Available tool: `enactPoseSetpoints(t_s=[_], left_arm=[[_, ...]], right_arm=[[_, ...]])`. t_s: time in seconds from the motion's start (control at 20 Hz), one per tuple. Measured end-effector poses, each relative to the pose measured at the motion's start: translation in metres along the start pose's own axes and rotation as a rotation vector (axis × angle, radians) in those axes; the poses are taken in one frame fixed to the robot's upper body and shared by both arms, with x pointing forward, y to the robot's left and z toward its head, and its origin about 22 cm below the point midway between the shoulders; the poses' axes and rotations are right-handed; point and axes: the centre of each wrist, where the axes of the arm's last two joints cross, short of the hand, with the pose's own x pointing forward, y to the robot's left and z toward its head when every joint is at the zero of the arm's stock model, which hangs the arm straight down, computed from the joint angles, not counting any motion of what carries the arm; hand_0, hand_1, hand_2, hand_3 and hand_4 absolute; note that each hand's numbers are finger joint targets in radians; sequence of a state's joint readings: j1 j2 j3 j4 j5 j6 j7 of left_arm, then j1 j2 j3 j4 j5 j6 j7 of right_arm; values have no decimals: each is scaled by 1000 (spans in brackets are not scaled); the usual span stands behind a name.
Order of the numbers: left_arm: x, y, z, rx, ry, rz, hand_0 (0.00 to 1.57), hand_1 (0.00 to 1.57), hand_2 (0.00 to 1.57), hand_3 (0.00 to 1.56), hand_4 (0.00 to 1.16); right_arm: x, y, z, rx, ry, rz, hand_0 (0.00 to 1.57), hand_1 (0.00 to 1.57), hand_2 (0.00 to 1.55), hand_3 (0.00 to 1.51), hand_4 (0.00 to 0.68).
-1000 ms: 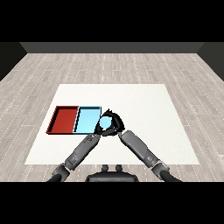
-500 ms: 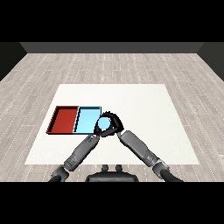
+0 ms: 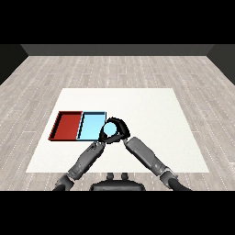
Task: Pick the blue can and put it in the blue box
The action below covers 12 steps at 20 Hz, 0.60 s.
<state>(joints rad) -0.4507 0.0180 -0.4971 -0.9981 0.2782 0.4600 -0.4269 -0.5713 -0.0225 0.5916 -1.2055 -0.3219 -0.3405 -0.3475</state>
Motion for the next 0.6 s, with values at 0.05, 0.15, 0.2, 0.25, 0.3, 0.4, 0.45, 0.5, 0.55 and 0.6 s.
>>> enactPoseSetpoints(t_s=[0.05,0.15,0.2,0.25,0.3,0.4,0.45,0.5,0.55,0.6], left_arm=[[-1,-1,1,6,19,6,1425,1425,1347,1000,683],[-5,-4,1,4,17,20,1571,1571,1544,1473,765],[-6,-3,1,7,26,21,1571,1571,1516,1448,1097],[-6,-3,1,5,30,26,1571,1571,1516,1448,1097],[-6,-3,1,4,32,32,1571,1571,1516,1448,1097],[-6,-3,0,4,35,39,1571,1571,1516,1448,1097],[-6,-3,0,5,38,41,1571,1571,1516,1448,1097],[-6,-3,-1,4,37,43,1571,1571,1516,1448,1097],[-6,-4,1,5,42,41,1571,1571,1520,1454,1121],[-8,-3,1,8,42,43,1571,1571,1543,1476,1134]], right_arm=[[0,-4,3,-6,4,-23,1267,1267,1371,1326,415],[0,-5,4,-14,18,-62,1091,1091,1121,798,0],[-1,-6,3,-15,26,-73,535,535,551,0,0],[0,-5,4,-18,32,-79,0,0,0,0,0],[2,-5,3,-21,36,-81,0,0,0,0,0],[4,-5,2,-25,40,-84,0,0,0,0,0],[4,-5,1,-26,42,-85,0,0,0,0,0],[5,-5,1,-26,43,-86,0,0,0,0,0],[5,-1,2,-25,43,-85,0,0,0,0,0],[5,-2,2,-24,39,-87,0,0,0,0,0]])
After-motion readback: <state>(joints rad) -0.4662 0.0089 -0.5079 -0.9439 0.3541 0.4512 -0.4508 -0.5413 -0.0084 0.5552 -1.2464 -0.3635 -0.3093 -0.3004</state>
